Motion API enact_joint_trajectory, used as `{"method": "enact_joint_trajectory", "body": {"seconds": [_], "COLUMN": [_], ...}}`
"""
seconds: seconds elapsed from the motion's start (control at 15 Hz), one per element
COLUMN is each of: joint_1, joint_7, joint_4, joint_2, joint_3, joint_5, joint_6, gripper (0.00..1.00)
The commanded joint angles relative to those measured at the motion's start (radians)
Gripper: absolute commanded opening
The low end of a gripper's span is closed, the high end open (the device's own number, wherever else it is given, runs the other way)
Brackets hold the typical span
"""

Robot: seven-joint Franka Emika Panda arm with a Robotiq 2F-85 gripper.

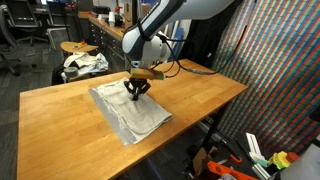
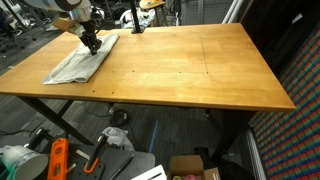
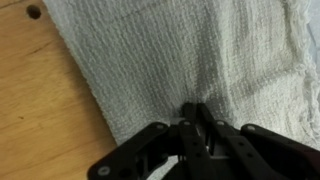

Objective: Fold the towel on the table

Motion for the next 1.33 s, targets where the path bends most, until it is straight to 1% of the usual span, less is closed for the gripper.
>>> {"method": "enact_joint_trajectory", "body": {"seconds": [0.0,0.2,0.33,0.67,0.87,1.13,1.27], "joint_1": [-0.005,-0.005,-0.006,-0.018,-0.031,-0.036,-0.029], "joint_7": [0.017,0.031,0.037,0.012,-0.025,-0.071,-0.075], "joint_4": [0.043,0.057,0.065,0.070,0.057,0.037,0.037], "joint_2": [0.030,0.040,0.040,0.004,-0.030,-0.079,-0.099], "joint_3": [-0.016,-0.024,-0.027,-0.021,-0.013,0.006,0.018], "joint_5": [0.010,0.008,0.006,0.009,0.013,0.055,0.082], "joint_6": [-0.008,-0.011,-0.034,-0.154,-0.235,-0.209,-0.166], "gripper": [0.12,0.12,0.13,0.12,0.12,0.13,0.12]}}
